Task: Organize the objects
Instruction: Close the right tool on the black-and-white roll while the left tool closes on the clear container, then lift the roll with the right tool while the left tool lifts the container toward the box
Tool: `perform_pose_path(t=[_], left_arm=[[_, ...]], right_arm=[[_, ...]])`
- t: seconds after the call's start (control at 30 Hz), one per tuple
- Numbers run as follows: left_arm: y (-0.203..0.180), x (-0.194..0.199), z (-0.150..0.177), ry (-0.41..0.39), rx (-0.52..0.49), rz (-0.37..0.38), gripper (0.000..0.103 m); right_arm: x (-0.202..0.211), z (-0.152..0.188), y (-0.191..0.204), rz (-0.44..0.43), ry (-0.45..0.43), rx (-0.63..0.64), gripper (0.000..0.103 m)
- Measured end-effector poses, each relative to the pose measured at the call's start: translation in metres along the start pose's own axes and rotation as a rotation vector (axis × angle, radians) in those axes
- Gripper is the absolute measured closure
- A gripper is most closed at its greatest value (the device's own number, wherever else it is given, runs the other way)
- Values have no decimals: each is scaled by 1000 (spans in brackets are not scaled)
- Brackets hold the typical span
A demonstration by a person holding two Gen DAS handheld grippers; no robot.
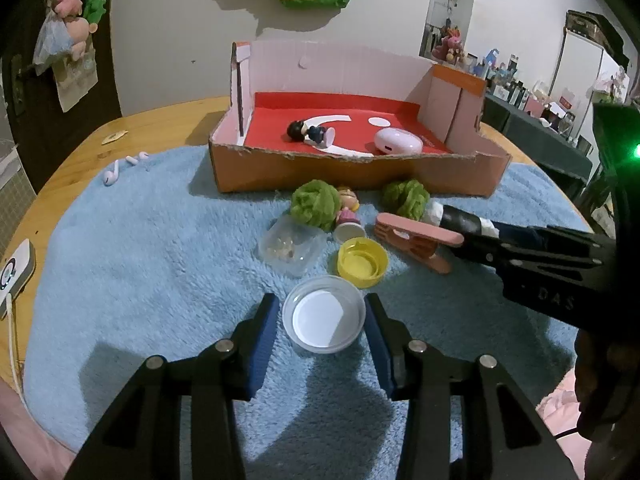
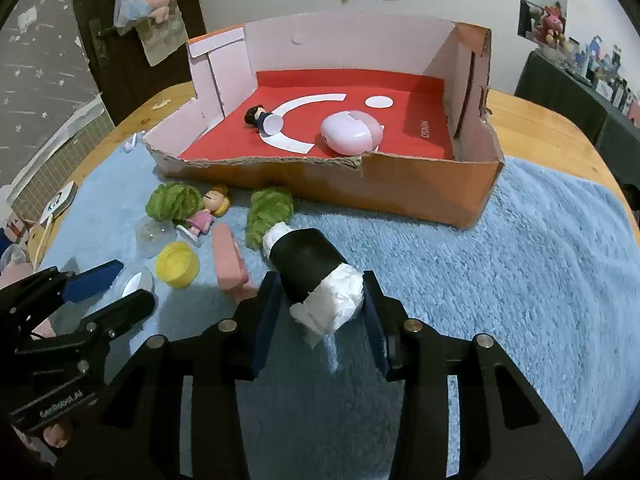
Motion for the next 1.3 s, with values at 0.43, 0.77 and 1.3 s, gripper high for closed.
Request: perform_pose_path(t=[0.43,0.77,1.3], left_arm=[[4,1,-8,-18,6,-11,60],[15,5,-16,-35,21,-19,60],[12,7,-23,-56,7,-9,60]], right_arm=[[14,7,-5,-1,-3,-29,67],[26,5,-5,-17,-28,-47,67],[35,-3,2,-48,-51,-47,67]])
Point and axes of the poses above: each gripper's, at about its wrist camera, not at the fingertips, and x roughly against the way its jaws point, y to its left, z to its underside, the point moved 1 cm from there along -x, roughly the way its jaws point, and after that the axes turned 12 degrees about -y, right-handed, at the moved point
